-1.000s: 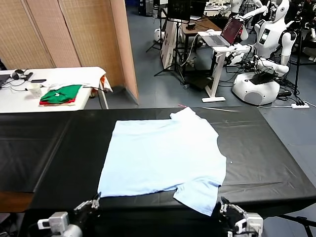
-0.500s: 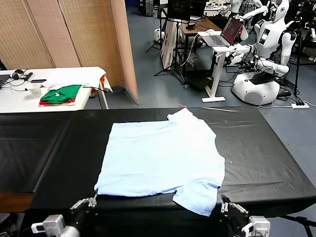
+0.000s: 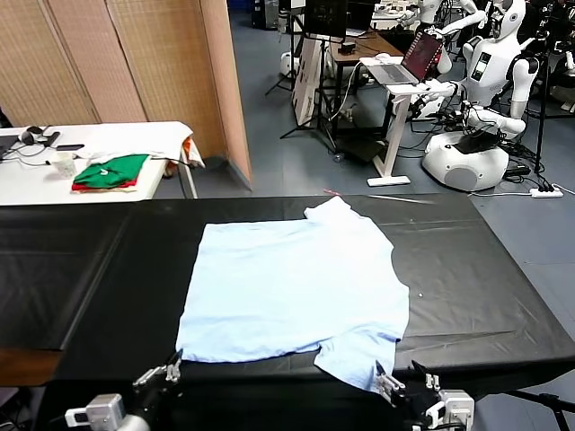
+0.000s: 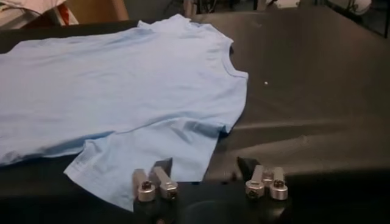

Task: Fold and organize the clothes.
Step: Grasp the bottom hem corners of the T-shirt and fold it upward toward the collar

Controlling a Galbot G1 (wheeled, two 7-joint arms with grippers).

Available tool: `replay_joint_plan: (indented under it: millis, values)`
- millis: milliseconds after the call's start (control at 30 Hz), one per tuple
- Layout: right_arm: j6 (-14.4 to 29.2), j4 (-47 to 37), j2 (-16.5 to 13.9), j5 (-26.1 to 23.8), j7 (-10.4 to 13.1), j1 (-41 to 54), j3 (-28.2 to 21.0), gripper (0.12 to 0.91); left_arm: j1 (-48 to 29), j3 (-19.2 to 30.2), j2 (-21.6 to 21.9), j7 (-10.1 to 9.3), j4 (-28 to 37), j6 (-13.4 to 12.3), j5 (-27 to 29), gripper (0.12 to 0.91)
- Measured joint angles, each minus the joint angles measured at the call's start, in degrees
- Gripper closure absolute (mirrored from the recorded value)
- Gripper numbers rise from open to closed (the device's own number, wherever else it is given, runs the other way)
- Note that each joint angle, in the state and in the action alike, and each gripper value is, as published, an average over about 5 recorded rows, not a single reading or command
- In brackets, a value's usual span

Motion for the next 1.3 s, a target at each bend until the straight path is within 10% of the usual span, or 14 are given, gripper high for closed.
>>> replay_joint_plan:
  millis: [367, 867, 1300]
  values:
    - [0.58, 0.77, 0.24, -0.25, 0.52, -1.44, -0.18, 0.866, 0.15, -0.03, 0.12, 0.21, 0.30, -0.18, 0.19, 0.883]
    - [3.64, 6.69, 0.82, -0.54, 1.56, -6.26, 1.93, 0.883, 3.56, -1.74, 0.04, -0.25, -2.50, -2.05, 1.05, 0.883]
    - [10.50, 2.71, -1.43, -2.58, -2.25, 2.95, 1.88, 0.883, -3.85, 0.10, -2.26, 2.20, 1.48, -6.08, 4.35, 0.883]
